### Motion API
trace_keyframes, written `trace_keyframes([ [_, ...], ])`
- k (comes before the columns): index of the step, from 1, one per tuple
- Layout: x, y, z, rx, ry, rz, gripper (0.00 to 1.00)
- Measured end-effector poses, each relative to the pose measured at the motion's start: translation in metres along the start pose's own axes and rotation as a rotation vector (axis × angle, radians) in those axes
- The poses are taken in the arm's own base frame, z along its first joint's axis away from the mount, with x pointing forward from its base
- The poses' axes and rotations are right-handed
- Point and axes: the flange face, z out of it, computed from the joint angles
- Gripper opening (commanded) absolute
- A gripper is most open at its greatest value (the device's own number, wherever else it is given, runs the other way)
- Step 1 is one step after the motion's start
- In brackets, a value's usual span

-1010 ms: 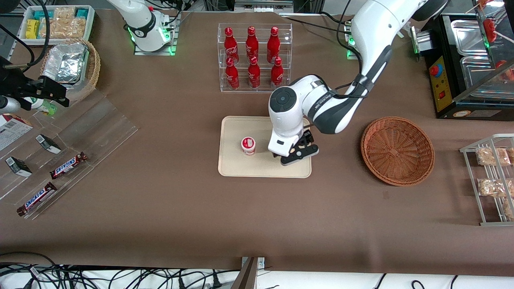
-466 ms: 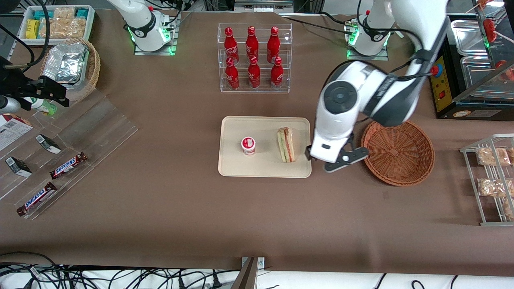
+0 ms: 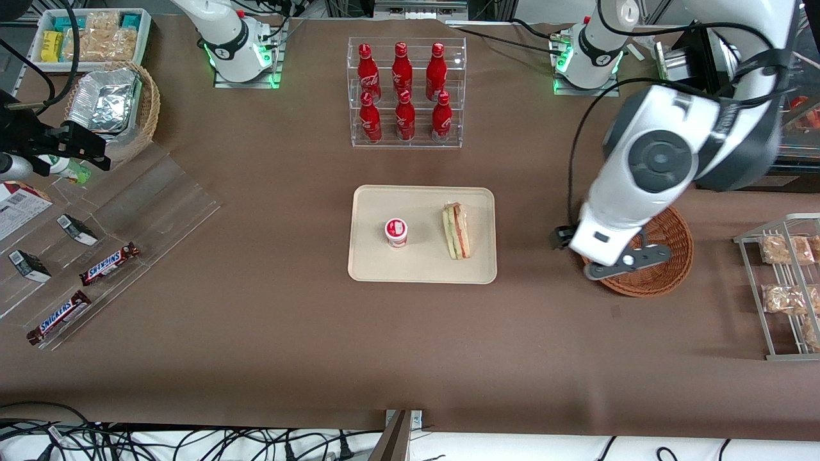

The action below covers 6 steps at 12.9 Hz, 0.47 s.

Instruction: Place sandwich from basket to tray

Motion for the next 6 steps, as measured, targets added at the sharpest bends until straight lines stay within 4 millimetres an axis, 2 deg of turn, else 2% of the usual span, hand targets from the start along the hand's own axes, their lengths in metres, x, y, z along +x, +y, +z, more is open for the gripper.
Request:
trace_keyframes([
  [3, 0.019, -0.068, -0.017, -0.01, -0.031, 0.08, 1.0],
  [6, 0.032, -0.122, -0.021, -0.055, -0.061, 0.187, 1.0],
])
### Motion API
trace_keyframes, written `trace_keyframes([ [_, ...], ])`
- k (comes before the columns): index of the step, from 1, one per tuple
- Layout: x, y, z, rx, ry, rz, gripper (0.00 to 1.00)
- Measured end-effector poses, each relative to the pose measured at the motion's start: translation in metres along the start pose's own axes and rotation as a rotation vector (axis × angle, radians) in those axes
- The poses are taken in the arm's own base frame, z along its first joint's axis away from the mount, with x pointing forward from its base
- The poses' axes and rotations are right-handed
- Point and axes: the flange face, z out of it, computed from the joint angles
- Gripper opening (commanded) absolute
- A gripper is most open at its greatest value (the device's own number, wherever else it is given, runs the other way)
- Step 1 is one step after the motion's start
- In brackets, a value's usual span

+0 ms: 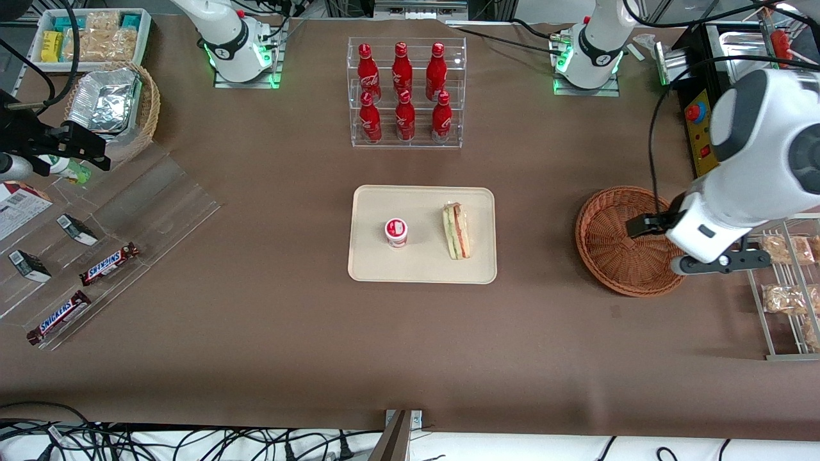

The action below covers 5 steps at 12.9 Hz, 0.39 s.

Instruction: Place sandwich from basket to tray

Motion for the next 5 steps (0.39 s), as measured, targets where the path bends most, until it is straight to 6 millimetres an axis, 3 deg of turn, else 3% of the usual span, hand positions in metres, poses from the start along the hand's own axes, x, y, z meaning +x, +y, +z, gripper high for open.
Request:
trace_keyframes([
  [2, 0.003, -0.022, 0.002, -0.022, -0.006, 0.071, 1.0],
  [5, 0.003, -0.026, 0.002, -0.032, -0.006, 0.169, 1.0],
])
